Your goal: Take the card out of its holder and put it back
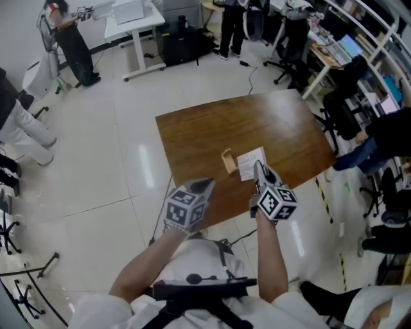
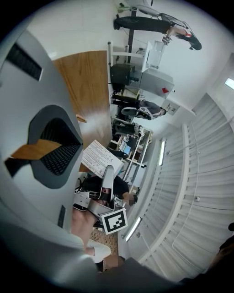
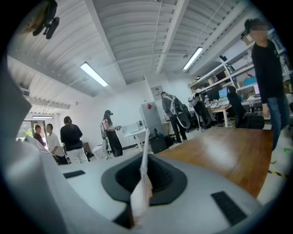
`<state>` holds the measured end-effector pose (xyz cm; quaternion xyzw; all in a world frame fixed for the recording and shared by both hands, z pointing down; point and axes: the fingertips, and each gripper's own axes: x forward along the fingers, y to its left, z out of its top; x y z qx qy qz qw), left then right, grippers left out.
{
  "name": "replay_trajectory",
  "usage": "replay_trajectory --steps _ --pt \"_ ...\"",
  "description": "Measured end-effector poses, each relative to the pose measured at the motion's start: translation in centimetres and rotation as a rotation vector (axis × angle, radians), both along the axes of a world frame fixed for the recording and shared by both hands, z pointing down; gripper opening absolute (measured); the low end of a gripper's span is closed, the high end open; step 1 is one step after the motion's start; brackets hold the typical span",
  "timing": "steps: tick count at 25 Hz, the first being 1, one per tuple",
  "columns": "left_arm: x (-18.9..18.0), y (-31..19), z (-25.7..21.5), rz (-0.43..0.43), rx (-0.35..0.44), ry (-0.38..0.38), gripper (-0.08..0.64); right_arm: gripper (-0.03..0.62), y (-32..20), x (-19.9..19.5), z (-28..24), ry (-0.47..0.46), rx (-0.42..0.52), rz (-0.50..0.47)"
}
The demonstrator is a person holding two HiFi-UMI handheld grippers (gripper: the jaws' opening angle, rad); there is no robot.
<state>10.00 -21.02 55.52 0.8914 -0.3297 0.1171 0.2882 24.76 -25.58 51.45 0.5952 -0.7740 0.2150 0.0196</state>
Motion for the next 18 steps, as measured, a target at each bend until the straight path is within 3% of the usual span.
replay_trajectory --steps 18 --pt "3.5 -3.9 2.4 -0.035 -0.023 -0.025 -0.009 0.021 -6.8 0.8 5.2 -0.010 -0.046 -0.111"
